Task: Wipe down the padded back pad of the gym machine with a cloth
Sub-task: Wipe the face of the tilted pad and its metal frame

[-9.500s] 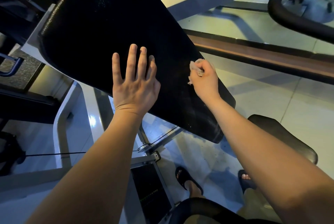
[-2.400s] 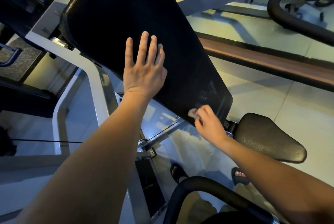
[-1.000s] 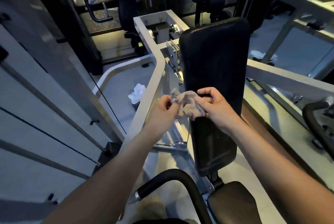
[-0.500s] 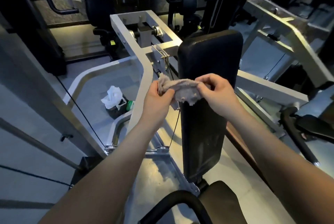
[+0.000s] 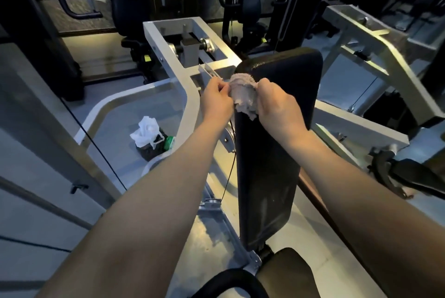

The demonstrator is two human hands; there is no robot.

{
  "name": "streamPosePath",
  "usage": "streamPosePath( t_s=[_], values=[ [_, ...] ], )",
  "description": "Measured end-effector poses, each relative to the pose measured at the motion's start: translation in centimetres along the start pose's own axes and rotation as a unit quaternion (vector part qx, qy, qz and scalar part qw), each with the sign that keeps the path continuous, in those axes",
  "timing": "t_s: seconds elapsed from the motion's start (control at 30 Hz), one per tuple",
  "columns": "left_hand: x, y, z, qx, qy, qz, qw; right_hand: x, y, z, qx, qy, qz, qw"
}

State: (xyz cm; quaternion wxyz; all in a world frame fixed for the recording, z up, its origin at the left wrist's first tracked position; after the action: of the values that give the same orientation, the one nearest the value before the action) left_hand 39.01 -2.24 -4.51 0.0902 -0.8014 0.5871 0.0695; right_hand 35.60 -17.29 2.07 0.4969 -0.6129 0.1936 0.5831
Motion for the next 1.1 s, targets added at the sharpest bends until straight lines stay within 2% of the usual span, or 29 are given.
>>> streamPosePath(
  t_s=[0.07, 0.13, 0.2, 0.27, 0.33, 0.47, 0.57, 0.67, 0.9, 1.1],
  values=[
    [1.0, 1.2, 3.0, -0.037, -0.056, 0.042, 0.997, 1.8, 1.6, 0.7, -0.067, 0.038, 0.035, 0.996],
    [2.5, 3.5, 7.4, -0.099, -0.095, 0.084, 0.987, 4.5, 4.3, 0.1, -0.096, 0.071, 0.076, 0.990],
    [3.5, 5.5, 10.7, -0.140, -0.095, 0.109, 0.980, 6.4, 6.5, -1.7, -0.057, 0.055, 0.110, 0.991],
    [3.5, 6.8, 11.8, -0.151, -0.072, 0.116, 0.979, 6.8, 7.2, -3.4, 0.021, -0.026, 0.139, 0.990],
    [2.7, 8.0, 11.8, -0.138, -0.065, 0.123, 0.981, 6.0, 7.2, -3.8, 0.052, -0.119, 0.159, 0.979],
    [-0.1, 11.1, 9.9, -0.082, -0.116, 0.122, 0.982, 4.4, 6.9, -1.8, 0.060, -0.232, 0.230, 0.943],
    [-0.6, 13.0, 7.9, -0.041, -0.056, 0.181, 0.981, 4.4, 7.0, -0.3, 0.071, -0.288, 0.269, 0.917],
    [0.2, 14.9, 6.1, -0.041, 0.026, 0.271, 0.961, 4.2, 6.9, 0.7, 0.070, -0.324, 0.274, 0.903],
    [-0.1, 16.8, 4.4, -0.023, 0.062, 0.289, 0.955, 3.3, 7.1, 0.2, 0.124, -0.360, 0.220, 0.898],
    [0.8, 17.8, 4.7, -0.045, 0.045, 0.308, 0.949, 2.0, 7.6, 1.5, 0.079, -0.303, 0.219, 0.924]
  ],
)
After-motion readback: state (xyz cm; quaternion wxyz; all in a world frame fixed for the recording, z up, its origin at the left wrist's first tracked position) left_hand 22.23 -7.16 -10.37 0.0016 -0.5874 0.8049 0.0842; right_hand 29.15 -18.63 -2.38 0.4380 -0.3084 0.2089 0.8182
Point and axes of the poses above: each hand's wrist, its own y-axis away from the middle knuckle, its own x-axis out of the palm, z = x × y, the point moved 8 cm from there along -y, towards the middle knuckle, and after that the axes turned 7 degrees about z, right-handed, at the moved point
